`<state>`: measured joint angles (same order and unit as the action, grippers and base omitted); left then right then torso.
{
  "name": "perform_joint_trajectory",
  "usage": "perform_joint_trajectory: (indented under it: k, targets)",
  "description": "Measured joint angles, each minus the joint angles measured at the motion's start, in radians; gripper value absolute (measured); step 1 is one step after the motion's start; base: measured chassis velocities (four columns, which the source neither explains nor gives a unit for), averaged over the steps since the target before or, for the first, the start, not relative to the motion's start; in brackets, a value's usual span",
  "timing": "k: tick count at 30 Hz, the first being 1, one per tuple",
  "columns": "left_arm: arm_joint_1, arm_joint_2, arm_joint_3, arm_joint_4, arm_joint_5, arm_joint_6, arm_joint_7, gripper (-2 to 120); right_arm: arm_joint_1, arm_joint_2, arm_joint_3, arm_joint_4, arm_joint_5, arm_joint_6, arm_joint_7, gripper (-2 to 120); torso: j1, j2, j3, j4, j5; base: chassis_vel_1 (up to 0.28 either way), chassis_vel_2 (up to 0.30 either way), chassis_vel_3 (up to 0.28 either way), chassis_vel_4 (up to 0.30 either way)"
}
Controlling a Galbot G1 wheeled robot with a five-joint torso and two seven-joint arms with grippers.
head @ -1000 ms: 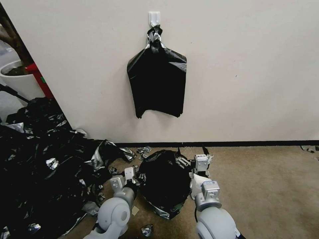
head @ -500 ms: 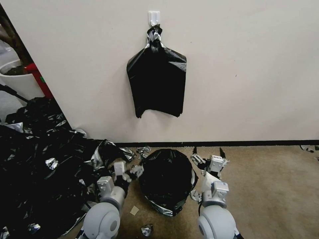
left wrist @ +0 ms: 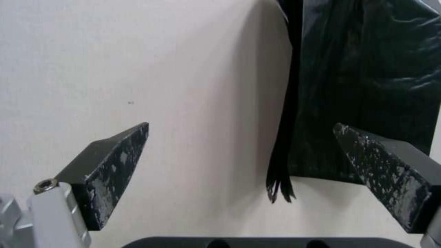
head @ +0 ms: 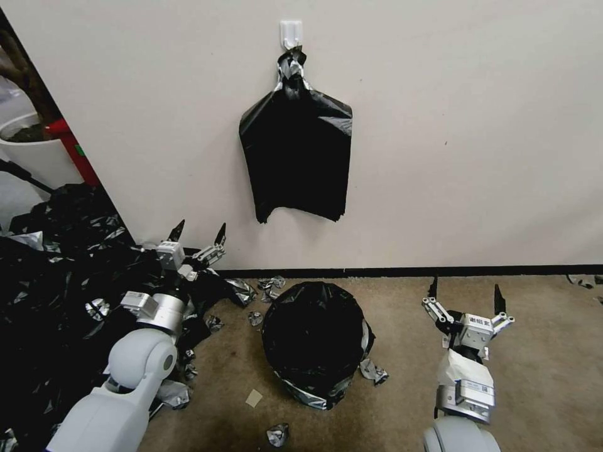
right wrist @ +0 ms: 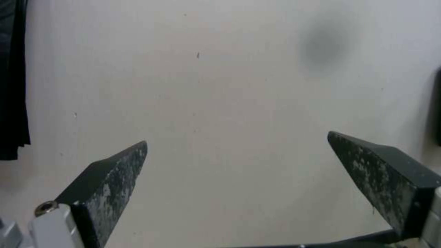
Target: Place a trash bag onto the trash bin.
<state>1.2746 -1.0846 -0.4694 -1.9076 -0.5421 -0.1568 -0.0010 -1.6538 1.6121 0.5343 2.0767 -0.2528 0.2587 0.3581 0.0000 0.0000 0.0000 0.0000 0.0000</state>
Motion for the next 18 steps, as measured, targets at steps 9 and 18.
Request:
perform_joint_trajectory:
  k: [9,18]
  targets:
    - [0.001,-0.002,0.001,0.0,-0.001,0.004,-0.002,100,0.001,-0.002,-0.004,0.0,0.003,-0.004,0.0,100,0.0,0.0,0.0,0.0,0.0,0.0,0.0,0.0,0.0]
    - [0.003,-0.003,0.002,-0.001,-0.001,0.007,-0.006,100,0.003,-0.003,-0.006,0.0,0.005,-0.006,0.001,100,0.0,0.0,0.0,0.0,0.0001,0.0,0.0,0.0,0.0]
